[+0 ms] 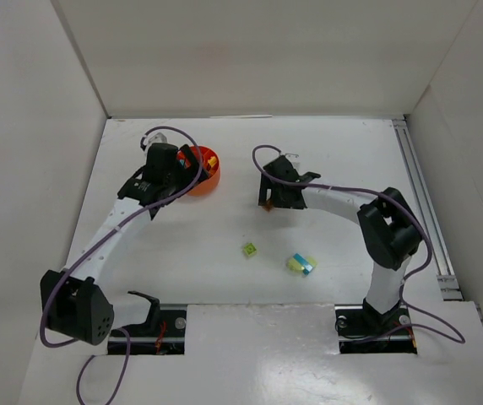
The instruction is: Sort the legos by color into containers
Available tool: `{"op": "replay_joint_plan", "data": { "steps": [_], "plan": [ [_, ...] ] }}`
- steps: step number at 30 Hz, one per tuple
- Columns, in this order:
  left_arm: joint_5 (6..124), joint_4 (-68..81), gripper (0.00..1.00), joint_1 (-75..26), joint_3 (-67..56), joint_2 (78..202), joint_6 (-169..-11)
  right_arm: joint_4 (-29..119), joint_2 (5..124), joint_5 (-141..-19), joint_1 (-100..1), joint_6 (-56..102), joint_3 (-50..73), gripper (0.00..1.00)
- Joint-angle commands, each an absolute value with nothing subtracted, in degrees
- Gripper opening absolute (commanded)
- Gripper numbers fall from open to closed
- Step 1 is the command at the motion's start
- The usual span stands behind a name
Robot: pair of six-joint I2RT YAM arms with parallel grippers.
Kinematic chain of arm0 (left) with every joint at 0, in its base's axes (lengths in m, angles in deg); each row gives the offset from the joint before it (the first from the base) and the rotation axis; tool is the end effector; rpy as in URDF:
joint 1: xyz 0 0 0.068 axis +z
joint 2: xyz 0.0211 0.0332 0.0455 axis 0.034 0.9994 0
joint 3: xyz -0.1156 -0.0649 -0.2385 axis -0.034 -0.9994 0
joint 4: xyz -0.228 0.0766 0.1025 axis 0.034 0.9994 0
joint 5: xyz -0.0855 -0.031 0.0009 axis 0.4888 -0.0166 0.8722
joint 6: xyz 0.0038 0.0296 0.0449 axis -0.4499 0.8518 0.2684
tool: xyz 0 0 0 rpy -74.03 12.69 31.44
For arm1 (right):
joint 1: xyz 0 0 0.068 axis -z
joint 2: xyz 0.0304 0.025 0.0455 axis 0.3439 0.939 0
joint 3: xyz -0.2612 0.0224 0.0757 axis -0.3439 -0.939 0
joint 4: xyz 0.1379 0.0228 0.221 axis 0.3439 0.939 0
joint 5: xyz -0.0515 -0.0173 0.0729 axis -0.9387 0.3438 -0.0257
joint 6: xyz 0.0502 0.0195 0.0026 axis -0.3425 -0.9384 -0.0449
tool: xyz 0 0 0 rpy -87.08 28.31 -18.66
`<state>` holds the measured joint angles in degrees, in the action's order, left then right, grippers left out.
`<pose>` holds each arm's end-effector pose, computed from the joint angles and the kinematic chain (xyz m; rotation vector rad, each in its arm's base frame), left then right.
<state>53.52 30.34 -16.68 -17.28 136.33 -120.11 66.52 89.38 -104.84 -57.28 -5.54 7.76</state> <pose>0.2668 -0.0878 0.3148 -0.4793 2.1492 -0.5478 0.3161 0.2263 0.1890 0.0750 2.4973 0.1338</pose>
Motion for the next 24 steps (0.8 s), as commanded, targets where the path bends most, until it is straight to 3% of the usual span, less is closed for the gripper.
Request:
{"op": "replay_joint_plan", "data": {
  "steps": [1,22,24],
  "plan": [
    [52.9,29.6,1.0,-16.9,-17.8,132.0,-121.1,65.2,89.2,-107.9,-58.0,-12.2,12.4,0.94],
    [54.0,33.2,1.0,-17.5,-21.3,126.9,-118.1,72.2,100.8,-114.0,-59.1,-22.4,19.9,0.79],
    [53.5,33.2,1.0,-17.5,-21.3,126.9,-117.5,73.9,102.0,-114.0,-59.1,-22.4,20.9,0.72]
  ]
}}
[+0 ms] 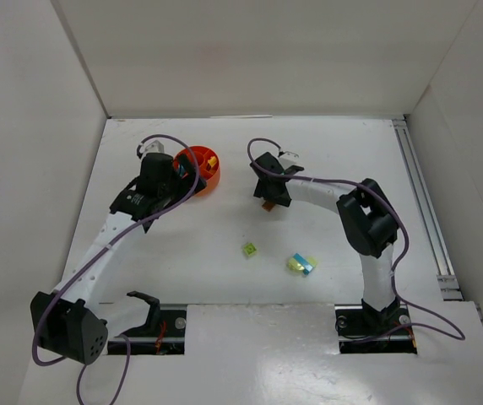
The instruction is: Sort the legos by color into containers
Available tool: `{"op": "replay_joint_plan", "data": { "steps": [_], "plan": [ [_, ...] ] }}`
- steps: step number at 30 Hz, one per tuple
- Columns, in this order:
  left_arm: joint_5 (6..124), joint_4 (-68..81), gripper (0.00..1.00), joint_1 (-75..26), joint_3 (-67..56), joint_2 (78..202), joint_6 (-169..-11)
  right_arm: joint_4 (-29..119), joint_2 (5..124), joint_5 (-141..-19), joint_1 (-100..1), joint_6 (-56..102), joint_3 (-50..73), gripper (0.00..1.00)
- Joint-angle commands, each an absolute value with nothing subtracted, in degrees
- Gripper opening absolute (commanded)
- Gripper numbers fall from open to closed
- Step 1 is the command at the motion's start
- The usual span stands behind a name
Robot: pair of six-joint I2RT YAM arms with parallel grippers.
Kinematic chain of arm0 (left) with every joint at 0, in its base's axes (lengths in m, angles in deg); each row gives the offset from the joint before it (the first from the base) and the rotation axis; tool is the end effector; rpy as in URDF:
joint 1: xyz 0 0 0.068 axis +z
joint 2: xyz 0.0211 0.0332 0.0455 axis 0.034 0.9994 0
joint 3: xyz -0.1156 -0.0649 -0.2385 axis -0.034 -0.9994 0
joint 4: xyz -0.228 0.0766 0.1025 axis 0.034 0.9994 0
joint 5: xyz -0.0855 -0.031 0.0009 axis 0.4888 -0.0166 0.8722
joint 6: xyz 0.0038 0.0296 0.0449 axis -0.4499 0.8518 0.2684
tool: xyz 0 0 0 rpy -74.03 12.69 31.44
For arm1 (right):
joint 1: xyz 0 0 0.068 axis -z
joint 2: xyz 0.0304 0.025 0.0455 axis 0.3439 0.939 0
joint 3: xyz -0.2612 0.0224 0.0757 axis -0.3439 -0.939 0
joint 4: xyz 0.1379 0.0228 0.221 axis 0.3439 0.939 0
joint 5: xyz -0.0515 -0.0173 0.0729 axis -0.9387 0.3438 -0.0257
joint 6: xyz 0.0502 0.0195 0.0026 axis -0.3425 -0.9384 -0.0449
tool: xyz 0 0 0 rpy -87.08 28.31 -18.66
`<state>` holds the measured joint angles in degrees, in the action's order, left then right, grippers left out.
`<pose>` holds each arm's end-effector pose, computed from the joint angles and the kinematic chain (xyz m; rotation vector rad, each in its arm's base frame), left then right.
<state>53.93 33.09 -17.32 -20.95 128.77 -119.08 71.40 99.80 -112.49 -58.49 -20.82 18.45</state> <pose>0.2351 -0.0804 0.3207 -0.4407 2.1386 -0.5605 0.3429 0.2523 0.1697 0.4060 2.4561 0.0521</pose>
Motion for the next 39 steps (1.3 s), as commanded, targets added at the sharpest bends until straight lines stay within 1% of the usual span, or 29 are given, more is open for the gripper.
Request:
{"op": "replay_joint_plan", "data": {
  "steps": [1,2,4,5,6,9,10,11,12,13,16,18,19,20,21,23,24,26,27,28,30,31,34,36,37,39],
  "plan": [
    [53.5,33.2,1.0,-17.5,-21.3,126.4,-117.5,74.6,102.5,-114.0,-59.1,-22.4,21.5,0.69],
    [52.9,33.2,1.0,-17.5,-21.8,126.4,-117.5,75.3,103.0,-114.5,-59.1,-23.0,22.1,0.66],
    [52.9,33.2,1.0,-17.5,-21.8,126.4,-117.5,76.1,103.7,-115.0,-59.1,-23.0,22.6,0.58],
    [52.9,33.2,1.0,-17.5,-21.8,126.4,-117.5,76.1,103.7,-115.0,-59.1,-23.0,22.6,0.56],
    [52.9,33.2,1.0,-17.5,-21.8,126.4,-117.5,76.6,103.7,-115.6,-59.1,-23.0,22.6,0.49],
    [52.9,33.2,1.0,-17.5,-21.8,126.4,-117.5,76.6,103.7,-116.2,-59.1,-23.0,22.6,0.37],
    [52.9,33.2,1.0,-17.5,-21.8,126.4,-117.5,76.6,104.2,-116.9,-59.1,-22.5,22.6,0.35],
    [52.9,33.2,1.0,-17.5,-21.8,126.4,-117.5,77.2,104.2,-116.9,-59.1,-21.6,22.6,0.32],
    [52.9,33.2,1.0,-17.5,-21.8,126.4,-117.5,77.2,104.2,-117.5,-59.1,-21.6,22.6,0.2],
    [52.9,33.2,1.0,-17.5,-21.8,126.4,-117.5,77.2,104.2,-117.5,-59.1,-20.6,22.6,0.17],
    [52.3,33.2,1.0,-17.5,-22.3,126.4,-117.5,73.4,101.3,-120.1,-59.6,-13.9,22.0,0.15],
    [52.3,33.2,1.0,-17.5,-22.3,126.4,-117.5,63.4,99.1,-121.4,-60.6,-7.0,20.3,0.14],
    [52.3,33.2,1.0,-17.5,-21.7,126.4,-116.9,59.0,96.7,-121.4,-60.6,1.7,18.5,0.14],
    [51.6,33.2,1.0,-17.5,-21.7,126.4,-116.9,55.1,95.5,-119.7,-61.2,5.3,17.6,0.14],
    [51.6,33.2,1.0,-17.5,-21.2,126.4,-116.9,47.0,94.4,-117.9,-61.2,9.3,16.9,0.14],
    [51.6,33.8,1.0,-16.3,-20.6,125.8,-116.9,40.4,92.6,-113.6,-61.2,19.2,16.9,0.13],
    [51.1,33.8,1.0,-16.3,-20.6,125.8,-116.9,33.8,92.6,-108.2,-61.2,22.4,16.9,0.11],
    [50.4,34.3,1.0,-15.8,-20.6,125.3,-117.4,27.1,91.7,-103.5,-61.2,28.6,16.2,0.11],
    [50.4,34.3,1.0,-14.8,-20.6,125.3,-118.0,23.4,91.7,-97.6,-61.2,30.5,16.2,0.1],
    [51.3,34.3,1.0,-14.1,-20.6,125.3,-118.0,17.4,91.7,-95.4,-61.2,31.2,16.2,0.1],
    [54.1,34.3,1.0,-12.0,-21.3,125.3,-118.5,11.1,93.5,-89.1,-61.2,32.4,17.4,0.1],
    [55.6,34.3,1.0,-9.2,-22.0,125.8,-118.5,6.8,94.7,-83.8,-60.6,32.4,18.5,0.1],
    [61.3,32.1,1.0,-2.8,-25.3,125.8,-118.5,3.3,100.6,-74.5,-60.6,32.4,25.5,0.11],
    [63.5,31.0,1.0,-0.1,-27.8,125.8,-118.5,1.0,105.1,-71.3,-60.6,32.4,29.4,0.11],
    [64.1,30.4,1.0,1.0,-28.5,125.2,-118.5,0.3,106.5,-69.4,-60.6,32.4,33.2,0.11],
    [63.6,29.9,1.0,2.2,-29.1,125.2,-118.5,-0.9,109.2,-65.7,-61.2,32.4,36.5,0.11]
  ]
}}
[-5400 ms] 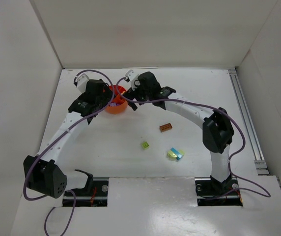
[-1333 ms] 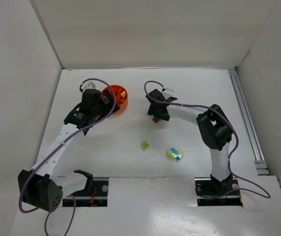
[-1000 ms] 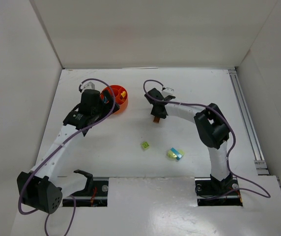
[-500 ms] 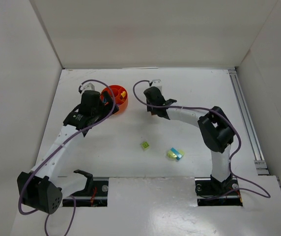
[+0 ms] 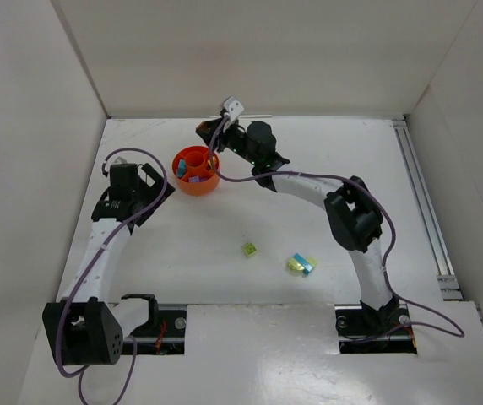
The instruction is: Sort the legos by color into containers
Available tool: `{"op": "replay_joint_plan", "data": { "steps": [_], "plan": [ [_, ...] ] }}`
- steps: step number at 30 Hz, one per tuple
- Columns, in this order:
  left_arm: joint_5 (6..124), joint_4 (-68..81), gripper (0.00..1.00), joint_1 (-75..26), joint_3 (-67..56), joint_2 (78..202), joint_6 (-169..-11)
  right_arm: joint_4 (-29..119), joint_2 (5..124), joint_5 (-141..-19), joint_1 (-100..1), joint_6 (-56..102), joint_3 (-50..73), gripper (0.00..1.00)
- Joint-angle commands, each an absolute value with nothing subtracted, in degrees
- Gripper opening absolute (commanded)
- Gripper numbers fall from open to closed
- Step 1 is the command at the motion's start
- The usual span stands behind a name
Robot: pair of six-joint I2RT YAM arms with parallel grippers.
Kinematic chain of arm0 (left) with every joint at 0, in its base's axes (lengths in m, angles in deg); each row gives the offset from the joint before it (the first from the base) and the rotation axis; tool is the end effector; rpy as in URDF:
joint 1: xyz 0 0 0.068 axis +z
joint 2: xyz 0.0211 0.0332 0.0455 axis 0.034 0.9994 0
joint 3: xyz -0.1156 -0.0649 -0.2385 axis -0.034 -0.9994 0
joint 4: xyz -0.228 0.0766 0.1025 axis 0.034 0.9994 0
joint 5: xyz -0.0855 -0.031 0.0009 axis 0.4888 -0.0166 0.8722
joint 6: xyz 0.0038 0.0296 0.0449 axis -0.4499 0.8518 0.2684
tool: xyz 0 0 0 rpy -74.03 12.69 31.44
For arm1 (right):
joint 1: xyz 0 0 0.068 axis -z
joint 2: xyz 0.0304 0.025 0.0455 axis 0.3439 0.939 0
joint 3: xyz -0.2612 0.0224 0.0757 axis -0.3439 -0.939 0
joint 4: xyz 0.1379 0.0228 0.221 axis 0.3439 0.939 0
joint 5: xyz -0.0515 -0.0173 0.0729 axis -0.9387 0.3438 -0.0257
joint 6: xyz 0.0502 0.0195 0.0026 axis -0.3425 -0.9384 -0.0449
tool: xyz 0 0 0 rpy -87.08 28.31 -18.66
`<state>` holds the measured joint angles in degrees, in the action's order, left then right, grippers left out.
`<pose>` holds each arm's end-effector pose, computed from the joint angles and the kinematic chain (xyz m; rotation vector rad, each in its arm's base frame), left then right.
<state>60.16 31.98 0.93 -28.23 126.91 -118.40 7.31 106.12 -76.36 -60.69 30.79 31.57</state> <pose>0.2376 -0.0064 0.2862 -0.7229 2.1250 -0.4633 0.3872 0.3407 0.2954 -0.6625 1.2825 0.7057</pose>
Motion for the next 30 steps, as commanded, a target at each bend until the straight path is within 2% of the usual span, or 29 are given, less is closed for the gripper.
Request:
{"op": "replay_joint_plan", "data": {
  "steps": [1,8,30],
  "plan": [
    [63.1,30.7,1.0,2.2,-29.1,125.2,-118.5,-0.9,111.5,-65.1,-61.2,32.4,39.9,0.11],
    [60.2,31.7,1.0,2.2,-29.1,124.2,-119.0,-0.4,118.3,-62.2,-62.3,31.8,47.1,0.11],
    [60.2,31.7,1.0,2.2,-29.1,124.7,-118.5,-0.9,120.6,-65.4,-63.4,31.3,41.2,0.13]
  ]
}}
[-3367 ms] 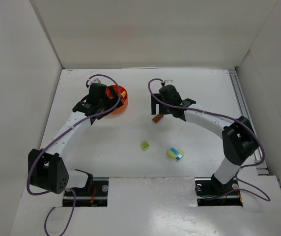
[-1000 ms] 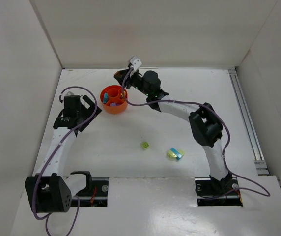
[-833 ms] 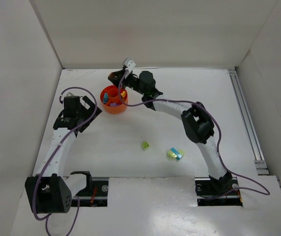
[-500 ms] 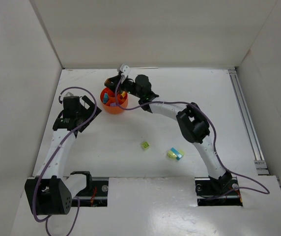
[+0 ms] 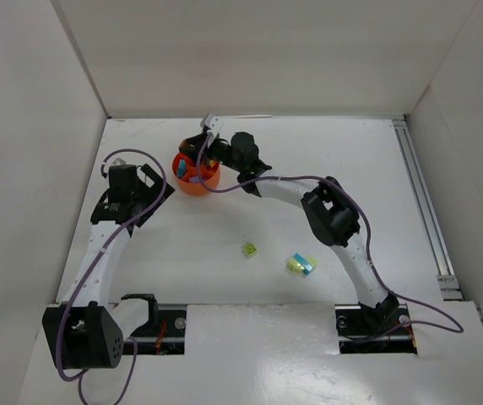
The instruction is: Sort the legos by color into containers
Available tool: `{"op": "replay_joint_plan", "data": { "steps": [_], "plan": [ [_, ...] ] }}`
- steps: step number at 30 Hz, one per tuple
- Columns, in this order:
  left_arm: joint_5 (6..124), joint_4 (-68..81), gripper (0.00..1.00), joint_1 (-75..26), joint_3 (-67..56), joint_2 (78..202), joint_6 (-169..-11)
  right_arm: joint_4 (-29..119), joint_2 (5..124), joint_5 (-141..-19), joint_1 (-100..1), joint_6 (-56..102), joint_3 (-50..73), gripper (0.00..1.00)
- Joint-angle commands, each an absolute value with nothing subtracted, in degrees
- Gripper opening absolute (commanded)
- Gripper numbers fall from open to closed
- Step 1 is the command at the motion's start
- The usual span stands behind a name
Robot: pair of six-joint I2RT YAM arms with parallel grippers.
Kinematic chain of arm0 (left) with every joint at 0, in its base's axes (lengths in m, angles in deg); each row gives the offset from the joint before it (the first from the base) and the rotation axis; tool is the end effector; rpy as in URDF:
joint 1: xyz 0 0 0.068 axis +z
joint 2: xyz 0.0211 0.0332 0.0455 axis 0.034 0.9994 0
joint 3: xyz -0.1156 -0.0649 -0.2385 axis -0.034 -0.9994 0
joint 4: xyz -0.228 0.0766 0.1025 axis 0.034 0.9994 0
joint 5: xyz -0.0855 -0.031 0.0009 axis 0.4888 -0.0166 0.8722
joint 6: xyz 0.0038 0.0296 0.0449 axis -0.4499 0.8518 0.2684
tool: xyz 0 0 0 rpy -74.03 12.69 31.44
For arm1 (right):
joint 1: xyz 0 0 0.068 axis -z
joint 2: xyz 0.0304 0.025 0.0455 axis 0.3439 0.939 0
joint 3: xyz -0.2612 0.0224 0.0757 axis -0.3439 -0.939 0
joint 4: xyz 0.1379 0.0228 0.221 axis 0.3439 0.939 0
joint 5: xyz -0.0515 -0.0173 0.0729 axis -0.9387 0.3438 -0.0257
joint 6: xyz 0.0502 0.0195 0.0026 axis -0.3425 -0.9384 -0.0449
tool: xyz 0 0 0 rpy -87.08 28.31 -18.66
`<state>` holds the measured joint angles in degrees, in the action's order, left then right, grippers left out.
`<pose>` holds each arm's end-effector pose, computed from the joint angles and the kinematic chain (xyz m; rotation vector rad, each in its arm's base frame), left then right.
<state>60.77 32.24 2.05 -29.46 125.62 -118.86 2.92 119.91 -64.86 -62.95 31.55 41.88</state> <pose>0.2322 -0.0021 0.2834 -0.7479 2.1205 -0.4676 0.4000 0.3895 0.2414 -0.8523 1.1825 0.8633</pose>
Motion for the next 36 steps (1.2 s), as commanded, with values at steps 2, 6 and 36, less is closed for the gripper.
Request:
{"op": "replay_joint_plan", "data": {
  "steps": [2,6,36],
  "plan": [
    [60.2,31.7,1.0,2.2,-29.1,124.7,-118.5,-0.9,120.6,-65.9,-63.4,31.3,41.2,0.14],
    [60.2,31.7,1.0,2.2,-29.1,125.2,-118.5,-0.9,121.2,-65.9,-63.4,31.3,41.2,0.15],
    [63.5,28.6,1.0,2.2,-31.4,124.7,-116.1,-0.4,110.9,-69.8,-62.1,30.8,33.6,0.78]
  ]
}}
